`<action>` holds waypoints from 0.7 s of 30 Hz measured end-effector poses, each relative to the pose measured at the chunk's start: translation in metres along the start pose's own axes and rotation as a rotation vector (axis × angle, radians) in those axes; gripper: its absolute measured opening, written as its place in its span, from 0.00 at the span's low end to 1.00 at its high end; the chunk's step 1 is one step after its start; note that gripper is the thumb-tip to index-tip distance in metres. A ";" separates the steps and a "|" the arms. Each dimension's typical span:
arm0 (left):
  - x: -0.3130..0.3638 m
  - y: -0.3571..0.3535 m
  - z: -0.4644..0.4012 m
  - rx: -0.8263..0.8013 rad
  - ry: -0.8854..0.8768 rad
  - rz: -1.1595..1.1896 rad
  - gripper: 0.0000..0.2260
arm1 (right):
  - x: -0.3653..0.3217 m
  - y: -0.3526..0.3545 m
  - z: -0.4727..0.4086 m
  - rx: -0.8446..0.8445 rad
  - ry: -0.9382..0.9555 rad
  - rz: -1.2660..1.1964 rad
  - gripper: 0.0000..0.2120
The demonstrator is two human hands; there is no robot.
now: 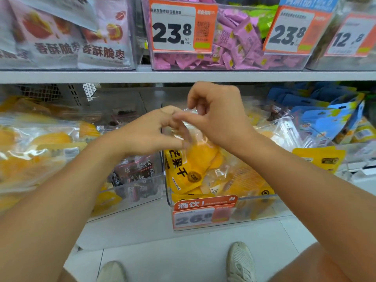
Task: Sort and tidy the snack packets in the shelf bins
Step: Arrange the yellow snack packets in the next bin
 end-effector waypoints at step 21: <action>-0.010 0.018 -0.002 0.174 0.114 -0.128 0.13 | 0.084 -0.002 0.028 -1.024 -0.516 0.284 0.25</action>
Point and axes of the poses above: each hand's wrist, its own z-axis away from the middle knuckle, its own y-axis out of the back of the hand, x = y × z, the point moved 4 cm from there along -z, towards the middle knuckle, and after that the axes turned 6 degrees about -z, right-handed, at the moved point
